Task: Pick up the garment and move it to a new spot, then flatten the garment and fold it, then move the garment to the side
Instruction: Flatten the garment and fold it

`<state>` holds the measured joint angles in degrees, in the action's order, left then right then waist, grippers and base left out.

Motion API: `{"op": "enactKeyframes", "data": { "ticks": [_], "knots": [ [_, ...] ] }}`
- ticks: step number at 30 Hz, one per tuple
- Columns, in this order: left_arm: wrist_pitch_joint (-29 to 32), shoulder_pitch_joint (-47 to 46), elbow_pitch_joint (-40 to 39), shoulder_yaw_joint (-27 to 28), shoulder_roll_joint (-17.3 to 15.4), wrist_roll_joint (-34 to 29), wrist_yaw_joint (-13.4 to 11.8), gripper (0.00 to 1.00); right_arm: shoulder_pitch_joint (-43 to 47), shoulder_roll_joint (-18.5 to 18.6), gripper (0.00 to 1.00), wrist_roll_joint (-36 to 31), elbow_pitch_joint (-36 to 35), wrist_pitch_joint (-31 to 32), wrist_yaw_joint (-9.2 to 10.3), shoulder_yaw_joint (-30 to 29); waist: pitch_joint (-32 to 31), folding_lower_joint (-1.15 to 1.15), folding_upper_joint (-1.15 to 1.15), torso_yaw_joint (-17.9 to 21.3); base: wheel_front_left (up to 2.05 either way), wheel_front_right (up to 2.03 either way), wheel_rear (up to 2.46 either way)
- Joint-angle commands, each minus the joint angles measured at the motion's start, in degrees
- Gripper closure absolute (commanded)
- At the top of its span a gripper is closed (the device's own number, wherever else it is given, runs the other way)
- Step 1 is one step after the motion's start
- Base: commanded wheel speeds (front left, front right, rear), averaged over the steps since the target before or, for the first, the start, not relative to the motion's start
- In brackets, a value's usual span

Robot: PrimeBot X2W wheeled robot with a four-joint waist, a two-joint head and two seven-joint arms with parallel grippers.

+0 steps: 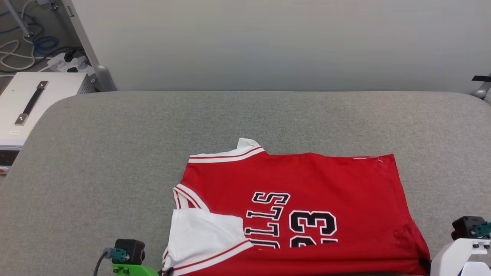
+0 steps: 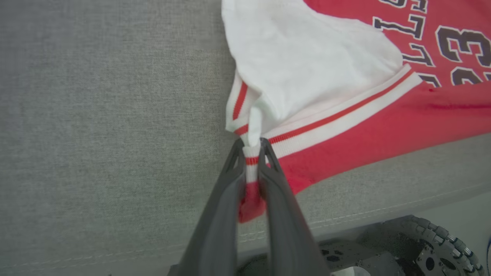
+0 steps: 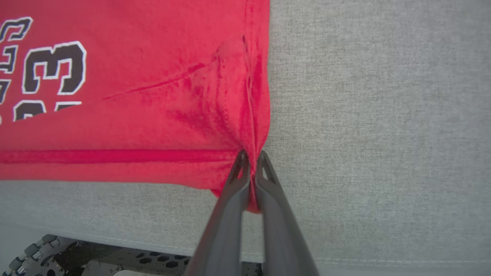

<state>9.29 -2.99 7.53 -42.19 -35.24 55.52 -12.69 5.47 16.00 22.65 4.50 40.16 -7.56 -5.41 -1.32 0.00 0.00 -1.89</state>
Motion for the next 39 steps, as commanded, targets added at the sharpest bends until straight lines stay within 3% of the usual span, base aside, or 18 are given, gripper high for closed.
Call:
{"op": "enactKeyframes", "data": {
  "ticks": [1,12,13,14,15,16,17,18,26,33,39],
  "knots": [
    [-0.6,0.3,1.5,-0.1,0.6,-0.2,0.6,1.0,0.6,-0.4,1.0,-0.5,0.8,-0.2,0.08,-0.2,0.2,0.0,0.0,0.1,0.0,0.0,0.0],
    [-2.3,-3.5,9.8,-2.0,3.6,-2.0,4.3,1.0,-0.3,-1.2,1.0,-0.7,5.4,-1.9,0.08,1.4,2.5,0.0,0.0,0.3,0.0,0.0,0.0],
    [-2.3,-3.8,10.3,-2.1,3.7,-2.1,4.4,0.85,-0.5,-1.2,1.0,-0.6,5.8,-2.1,0.08,1.5,2.6,0.0,0.0,0.3,0.0,0.0,0.0],
    [-2.3,-4.0,10.7,-2.1,3.8,-2.2,4.5,0.13,-0.7,-1.3,1.0,-0.6,6.0,-2.3,0.08,1.6,2.7,0.0,0.0,0.3,0.0,0.0,0.0],
    [-2.5,-4.2,11.1,-2.2,3.9,-2.4,4.5,0.0,-0.9,-1.3,1.0,-0.6,6.4,-2.5,0.08,1.8,2.8,0.0,0.0,0.3,0.0,0.0,0.0],
    [-2.6,-4.4,11.5,-2.2,4.0,-2.4,4.6,0.0,-1.1,-1.4,0.93,-0.5,6.5,-2.8,0.08,1.9,2.8,0.0,0.0,0.3,0.0,0.0,0.0],
    [-2.6,-4.5,11.8,-2.2,4.1,-2.4,4.6,0.0,-1.3,-1.4,0.73,-0.4,6.6,-3.4,0.08,2.0,2.7,0.0,0.0,0.3,0.0,0.0,0.0],
    [-2.7,-4.6,11.9,-2.2,4.1,-2.4,4.6,0.0,-1.5,-1.5,0.0,-0.3,6.8,-3.7,0.08,2.1,2.6,0.0,0.0,0.3,0.0,0.0,0.0],
    [-7.6,-5.2,9.6,-0.2,3.1,-3.5,3.8,0.0,-2.6,-0.4,0.0,0.7,3.6,-8.4,0.08,1.9,0.4,0.0,0.0,0.7,0.0,0.0,0.0],
    [-15.3,-6.5,1.9,2.4,2.1,-6.4,2.6,0.0,-4.0,-1.3,0.0,1.4,-3.2,-20.6,0.08,-0.1,0.2,0.0,0.0,2.1,0.0,0.0,0.0],
    [-12.8,-11.3,-0.2,2.5,0.7,-7.4,3.5,0.0,-5.7,-1.5,0.0,1.2,-5.7,-28.3,0.08,0.9,3.7,0.0,0.0,4.3,0.0,0.0,0.0]
  ]
}}
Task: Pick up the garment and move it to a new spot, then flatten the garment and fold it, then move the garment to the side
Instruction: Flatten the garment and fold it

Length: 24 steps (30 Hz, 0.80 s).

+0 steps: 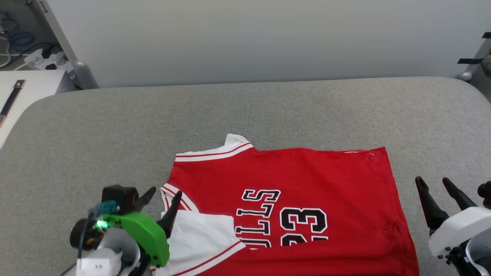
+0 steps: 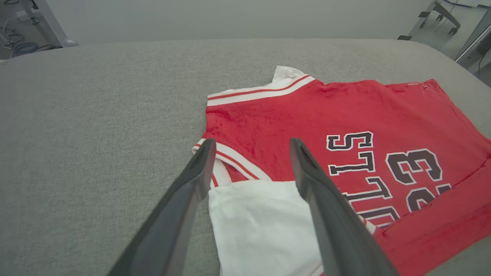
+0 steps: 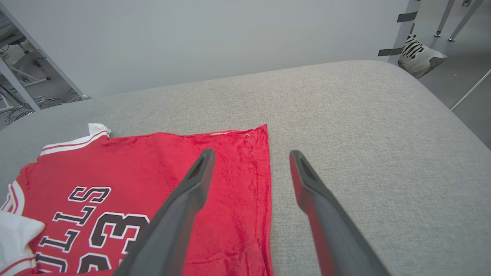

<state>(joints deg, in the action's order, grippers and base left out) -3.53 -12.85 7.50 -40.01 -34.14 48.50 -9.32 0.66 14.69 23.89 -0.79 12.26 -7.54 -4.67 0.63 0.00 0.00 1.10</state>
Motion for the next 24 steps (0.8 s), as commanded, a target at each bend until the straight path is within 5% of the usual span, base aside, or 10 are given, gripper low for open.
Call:
{"op": "enactKeyframes", "data": {
  "ticks": [1,16,24],
  "knots": [
    [1.4,-3.1,-0.4,0.3,-0.9,-0.5,0.6,0.0,-1.2,-0.3,0.0,-0.1,-0.8,-1.5,0.05,0.2,2.6,0.0,0.0,1.7,0.0,0.0,0.0],
    [31.4,-29.2,10.9,-3.0,-4.6,3.0,11.5,0.0,-6.3,-3.6,0.0,-3.8,-4.9,-7.5,0.05,0.1,14.0,0.0,0.0,7.2,0.0,0.0,0.0],
    [36.7,-36.1,21.9,-6.0,-3.0,1.8,14.6,0.0,-8.1,-4.8,0.0,-4.1,-4.3,-8.9,0.05,0.9,18.1,0.0,0.0,8.9,0.0,0.0,0.0]
  ]
}}
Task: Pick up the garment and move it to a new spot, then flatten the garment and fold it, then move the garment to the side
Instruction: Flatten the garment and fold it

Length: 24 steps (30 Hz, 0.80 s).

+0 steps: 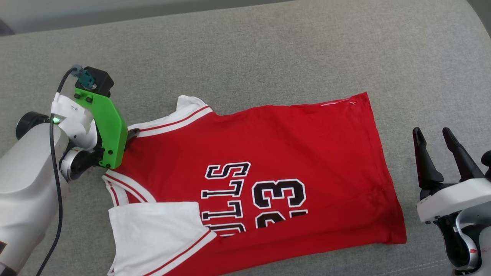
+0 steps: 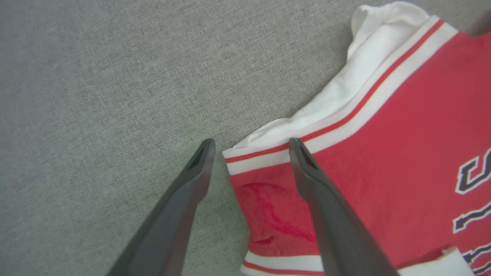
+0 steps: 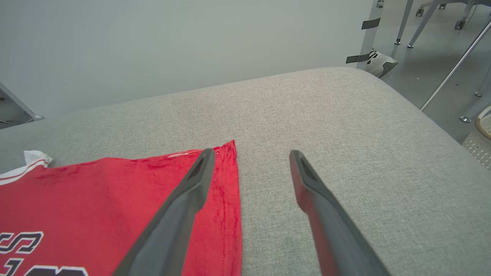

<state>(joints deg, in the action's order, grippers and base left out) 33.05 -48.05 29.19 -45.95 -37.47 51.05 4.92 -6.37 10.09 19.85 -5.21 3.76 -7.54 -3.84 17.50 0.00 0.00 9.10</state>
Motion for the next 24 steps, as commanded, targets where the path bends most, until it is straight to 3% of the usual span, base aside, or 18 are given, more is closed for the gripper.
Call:
{"op": "enactKeyframes", "data": {
  "ticks": [1,11,12,13,19,24],
  "knots": [
    [0.3,-1.3,1.3,-0.4,0.4,-1.0,0.6,0.0,-1.2,-0.3,0.0,-0.1,0.2,-0.4,0.05,0.1,1.5,0.0,0.0,1.0,0.0,0.0,0.0],
    [1.2,-3.0,7.5,-2.3,1.8,-0.3,1.9,0.0,-2.0,-0.3,0.0,0.1,1.1,-0.6,0.05,0.9,3.7,0.0,0.0,1.0,0.0,0.0,0.0],
    [1.9,-2.9,7.7,-2.6,2.0,0.1,2.1,0.38,-2.1,-0.2,0.0,0.1,1.2,-0.6,0.05,0.9,3.8,0.0,0.0,0.9,0.0,0.0,0.0],
    [2.8,-2.6,7.6,-3.1,2.4,0.6,2.2,1.0,-2.2,-0.1,0.0,0.2,1.4,-0.6,0.05,0.9,3.7,0.0,0.0,0.8,0.0,0.0,0.0],
    [5.5,-1.3,7.4,-4.4,2.9,4.0,2.5,1.0,-2.7,0.4,0.0,0.2,2.6,-0.5,0.05,0.7,2.5,0.0,0.0,0.1,0.0,0.0,0.0],
    [-0.3,-1.4,7.3,-4.0,3.2,3.8,2.5,1.0,-2.9,0.9,0.0,0.3,3.5,-0.3,0.05,1.2,0.7,0.0,0.0,-0.5,0.0,0.0,0.0]
  ]
}}
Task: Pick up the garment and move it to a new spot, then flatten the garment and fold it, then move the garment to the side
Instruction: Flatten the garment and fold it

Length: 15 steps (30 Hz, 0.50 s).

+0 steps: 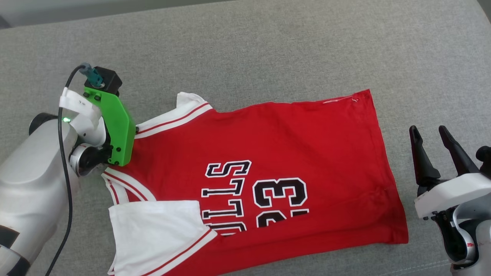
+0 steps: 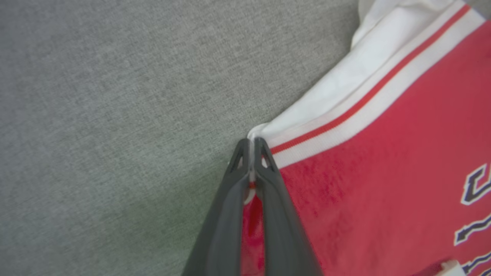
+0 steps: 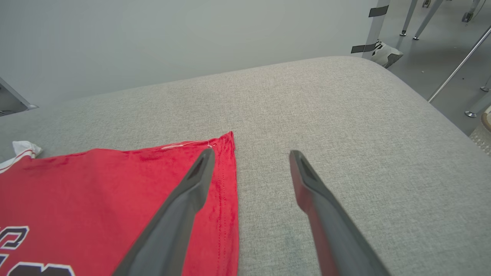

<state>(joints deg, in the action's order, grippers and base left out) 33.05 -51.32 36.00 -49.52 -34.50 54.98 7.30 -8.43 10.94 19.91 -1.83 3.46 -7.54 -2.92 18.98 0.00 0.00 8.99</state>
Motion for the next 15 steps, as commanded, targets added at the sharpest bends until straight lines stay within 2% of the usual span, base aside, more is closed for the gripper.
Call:
{"op": "enactKeyframes", "data": {
  "ticks": [1,9,15],
  "knots": [
    [-1.8,1.8,0.6,-0.1,0.5,-0.2,0.2,1.0,-0.8,0.2,0.0,0.3,0.3,0.0,0.05,0.3,-1.2,0.0,0.0,-0.6,0.0,0.0,0.0],
    [-14.6,2.5,0.3,1.1,2.2,-0.6,0.2,1.0,-1.7,4.0,0.0,1.2,1.1,2.4,0.05,1.5,-5.0,0.0,0.0,-2.6,0.0,0.0,0.0],
    [-20.4,4.0,-3.2,1.1,2.3,-1.0,0.2,1.0,-3.7,8.6,0.0,2.7,2.5,10.5,0.05,3.4,-6.3,0.0,0.0,-5.2,0.0,0.0,0.0]
  ]
}}
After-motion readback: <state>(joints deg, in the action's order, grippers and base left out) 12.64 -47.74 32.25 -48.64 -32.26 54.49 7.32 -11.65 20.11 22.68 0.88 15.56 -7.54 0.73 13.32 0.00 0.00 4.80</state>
